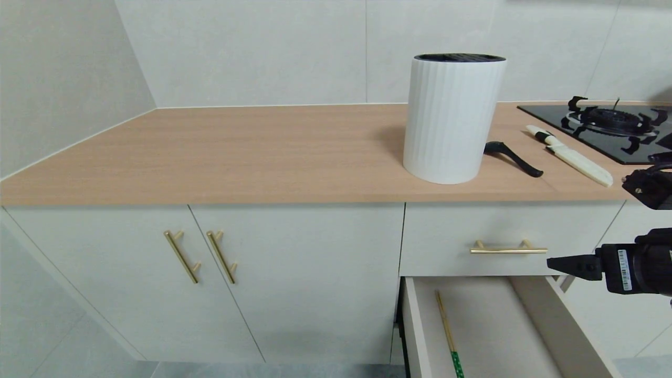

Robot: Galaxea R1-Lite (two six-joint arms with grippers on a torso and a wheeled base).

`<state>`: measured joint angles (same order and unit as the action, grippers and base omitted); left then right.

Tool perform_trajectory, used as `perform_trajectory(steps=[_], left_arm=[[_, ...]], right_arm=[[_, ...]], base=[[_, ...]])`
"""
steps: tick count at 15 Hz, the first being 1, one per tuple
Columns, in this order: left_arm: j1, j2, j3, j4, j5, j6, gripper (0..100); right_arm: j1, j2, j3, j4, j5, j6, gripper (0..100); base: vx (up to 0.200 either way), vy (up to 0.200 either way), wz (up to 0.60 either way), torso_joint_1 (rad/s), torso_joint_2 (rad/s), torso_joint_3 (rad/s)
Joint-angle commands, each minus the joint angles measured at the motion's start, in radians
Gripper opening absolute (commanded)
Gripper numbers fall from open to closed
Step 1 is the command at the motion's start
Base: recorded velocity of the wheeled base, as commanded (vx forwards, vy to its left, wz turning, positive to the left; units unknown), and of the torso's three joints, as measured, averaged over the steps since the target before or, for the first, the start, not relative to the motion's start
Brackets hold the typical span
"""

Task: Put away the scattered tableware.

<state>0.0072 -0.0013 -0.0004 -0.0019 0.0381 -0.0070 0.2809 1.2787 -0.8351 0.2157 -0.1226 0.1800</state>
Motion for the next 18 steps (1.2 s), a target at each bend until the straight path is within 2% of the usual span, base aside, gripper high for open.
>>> perform_trajectory(steps=[1,13,16,17,18], left_arm=[[0.0,0.001,0.0,-0.001,0.0,-0.001,100],[0.0,0.001,0.0,-0.001,0.0,-0.001,100],[0.0,0.001,0.0,-0.001,0.0,-0.001,100],[0.0,0.001,0.0,-0.001,0.0,-0.001,100],[0.0,0.001,0.0,-0.001,0.0,-0.001,100]], right_arm=[[-0.002,0.004,0.002,-0.006,0.0,0.001,100],[-0.002,0.025,0.01,-0.042,0.003,-0.002,100],[-0.052,0.157,-0.012,-0.168,-0.005,-0.062,100],[-0.109,0.261,-0.044,-0.309,0.008,-0.1,100],[-0.14,0.329,-0.085,-0.371,0.032,-0.105,100]], base=[[0.0,0.0,0.0,0.159,-0.45,-0.295],[0.0,0.0,0.0,0.191,-0.47,-0.276],[0.0,0.0,0.0,0.04,-0.1,-0.058],[0.0,0.0,0.0,0.0,0.0,0.0],[0.0,0.0,0.0,0.0,0.0,0.0]])
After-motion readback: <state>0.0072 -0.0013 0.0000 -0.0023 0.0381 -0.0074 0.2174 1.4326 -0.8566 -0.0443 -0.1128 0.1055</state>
